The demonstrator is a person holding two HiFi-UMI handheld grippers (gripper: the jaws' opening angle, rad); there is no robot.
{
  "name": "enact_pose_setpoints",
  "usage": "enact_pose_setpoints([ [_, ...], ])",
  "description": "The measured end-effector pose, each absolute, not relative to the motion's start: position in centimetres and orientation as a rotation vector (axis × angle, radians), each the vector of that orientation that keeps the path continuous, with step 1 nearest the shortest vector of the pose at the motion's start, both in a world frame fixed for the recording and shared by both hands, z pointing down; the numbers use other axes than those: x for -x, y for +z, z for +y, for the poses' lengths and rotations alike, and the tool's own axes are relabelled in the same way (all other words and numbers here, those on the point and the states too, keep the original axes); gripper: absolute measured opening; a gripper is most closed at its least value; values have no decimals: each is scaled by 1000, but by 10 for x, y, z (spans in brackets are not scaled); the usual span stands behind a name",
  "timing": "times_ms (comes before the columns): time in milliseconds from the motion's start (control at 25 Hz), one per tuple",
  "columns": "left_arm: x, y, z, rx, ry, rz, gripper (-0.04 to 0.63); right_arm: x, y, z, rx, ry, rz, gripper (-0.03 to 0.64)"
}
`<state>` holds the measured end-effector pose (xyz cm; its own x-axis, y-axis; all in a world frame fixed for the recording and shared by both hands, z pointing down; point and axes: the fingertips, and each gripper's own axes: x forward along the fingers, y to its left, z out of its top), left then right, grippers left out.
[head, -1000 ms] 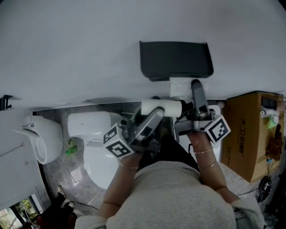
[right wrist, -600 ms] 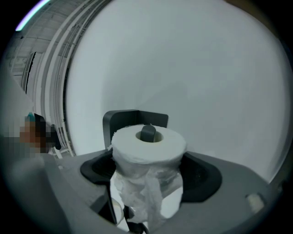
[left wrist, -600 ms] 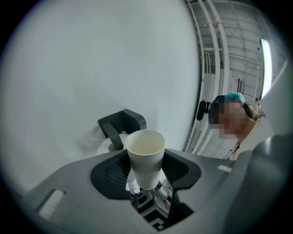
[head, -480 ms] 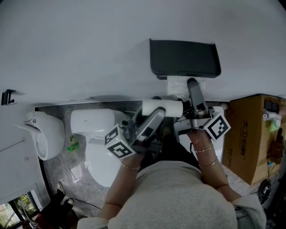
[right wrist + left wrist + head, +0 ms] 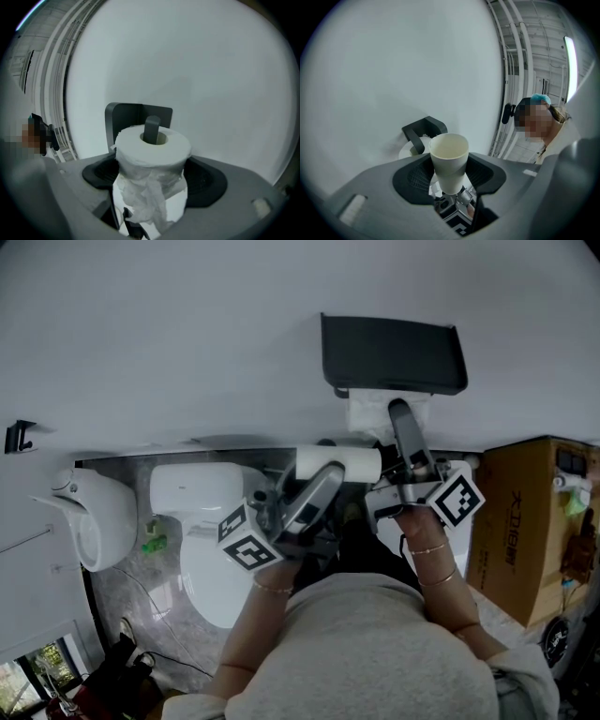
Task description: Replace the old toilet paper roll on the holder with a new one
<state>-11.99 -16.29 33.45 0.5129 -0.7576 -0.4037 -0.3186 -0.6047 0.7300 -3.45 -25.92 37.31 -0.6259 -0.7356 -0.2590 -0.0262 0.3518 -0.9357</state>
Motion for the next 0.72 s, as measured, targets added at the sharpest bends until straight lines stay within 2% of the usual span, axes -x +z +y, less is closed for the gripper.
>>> enact_pose_setpoints([
  [720,116,320,-144,-2206,-976,-817,210,26,379,-220,698,-1357,1970,419],
])
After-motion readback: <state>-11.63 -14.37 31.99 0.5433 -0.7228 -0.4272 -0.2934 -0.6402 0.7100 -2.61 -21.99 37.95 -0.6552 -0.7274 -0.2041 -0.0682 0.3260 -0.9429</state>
